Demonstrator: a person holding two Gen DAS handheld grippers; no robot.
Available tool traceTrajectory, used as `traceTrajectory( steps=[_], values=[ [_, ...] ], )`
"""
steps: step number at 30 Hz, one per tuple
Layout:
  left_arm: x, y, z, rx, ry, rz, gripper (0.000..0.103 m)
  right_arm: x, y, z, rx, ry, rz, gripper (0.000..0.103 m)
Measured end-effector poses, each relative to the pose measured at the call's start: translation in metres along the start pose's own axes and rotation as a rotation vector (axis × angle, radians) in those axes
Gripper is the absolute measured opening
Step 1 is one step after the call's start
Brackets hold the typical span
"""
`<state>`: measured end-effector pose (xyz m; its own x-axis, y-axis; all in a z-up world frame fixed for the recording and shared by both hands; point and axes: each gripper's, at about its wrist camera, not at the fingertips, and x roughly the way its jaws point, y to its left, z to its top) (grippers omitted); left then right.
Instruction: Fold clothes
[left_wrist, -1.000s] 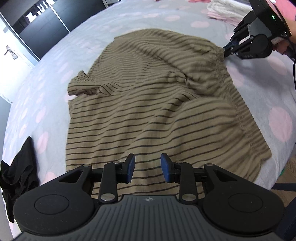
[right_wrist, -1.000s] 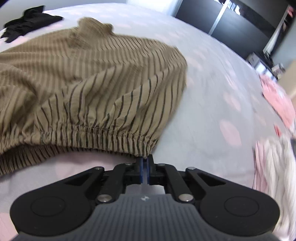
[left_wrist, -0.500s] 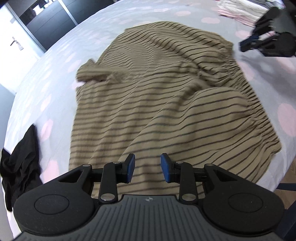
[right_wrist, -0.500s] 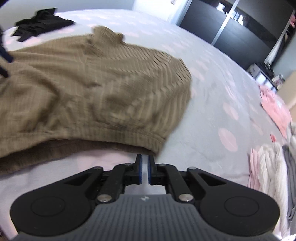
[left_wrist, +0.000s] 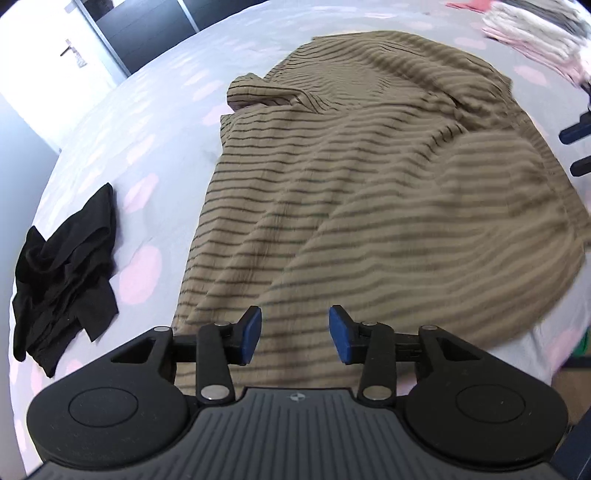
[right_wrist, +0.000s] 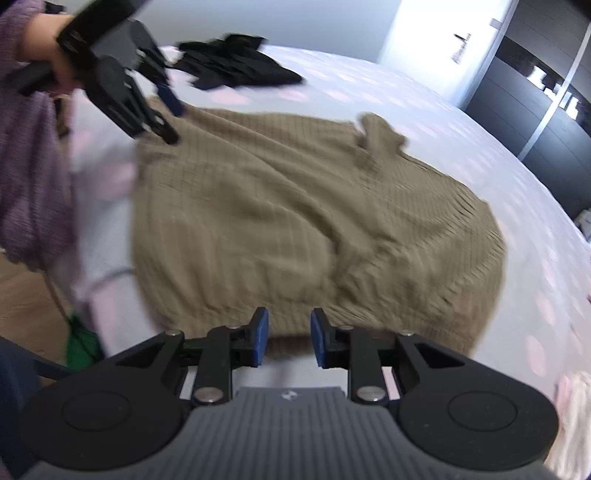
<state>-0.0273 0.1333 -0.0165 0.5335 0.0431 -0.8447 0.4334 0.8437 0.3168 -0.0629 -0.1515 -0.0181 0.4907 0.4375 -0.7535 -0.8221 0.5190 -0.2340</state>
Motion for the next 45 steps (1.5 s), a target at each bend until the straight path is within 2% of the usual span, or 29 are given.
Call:
traceTrajectory(
  steps=[5, 9, 14, 20, 24, 26, 27, 28, 29, 31, 36, 40, 45],
  values=[
    [-0.006, 0.004, -0.020, 0.090, 0.021, 0.028, 0.044, -0.001, 0.037, 0.008, -0.114, -0.015, 0.092, 0.043],
    [-0.004, 0.007, -0.035, 0.201, 0.061, 0.062, 0.045, 0.006, 0.060, 0.006, -0.215, 0.010, 0.131, 0.046],
    [0.006, 0.011, -0.055, 0.354, 0.122, 0.133, 0.045, 0.017, 0.071, 0.001, -0.297, 0.052, 0.129, 0.047],
    [0.030, 0.007, -0.073, 0.561, 0.159, 0.228, 0.045, 0.029, 0.069, -0.006, -0.329, 0.079, 0.119, 0.045],
    [0.045, 0.003, -0.074, 0.619, 0.162, 0.280, 0.044, 0.031, 0.066, -0.009, -0.325, 0.074, 0.118, 0.044],
    [0.048, 0.006, -0.069, 0.585, 0.161, 0.291, 0.034, 0.031, 0.065, -0.011, -0.324, 0.072, 0.118, 0.038],
    [0.048, 0.008, -0.067, 0.557, 0.164, 0.294, 0.024, 0.031, 0.065, -0.011, -0.325, 0.074, 0.114, 0.036],
    [0.049, 0.011, -0.064, 0.530, 0.166, 0.296, 0.018, 0.031, 0.064, -0.010, -0.323, 0.075, 0.110, 0.031],
    [0.050, 0.013, -0.061, 0.502, 0.169, 0.298, 0.016, 0.030, 0.064, -0.010, -0.322, 0.076, 0.106, 0.024],
    [0.048, 0.019, -0.056, 0.448, 0.171, 0.285, 0.007, 0.029, 0.062, -0.009, -0.312, 0.076, 0.103, 0.021],
    [0.030, 0.038, -0.036, 0.278, 0.125, 0.266, 0.001, 0.018, 0.049, 0.000, -0.246, 0.059, 0.115, 0.016],
    [0.004, 0.066, -0.001, 0.096, 0.033, 0.236, 0.000, 0.002, 0.030, 0.011, -0.146, 0.035, 0.120, 0.015],
    [-0.018, 0.090, 0.063, 0.026, -0.073, 0.250, 0.000, -0.018, -0.004, 0.024, 0.000, -0.015, 0.108, 0.014]
  ],
)
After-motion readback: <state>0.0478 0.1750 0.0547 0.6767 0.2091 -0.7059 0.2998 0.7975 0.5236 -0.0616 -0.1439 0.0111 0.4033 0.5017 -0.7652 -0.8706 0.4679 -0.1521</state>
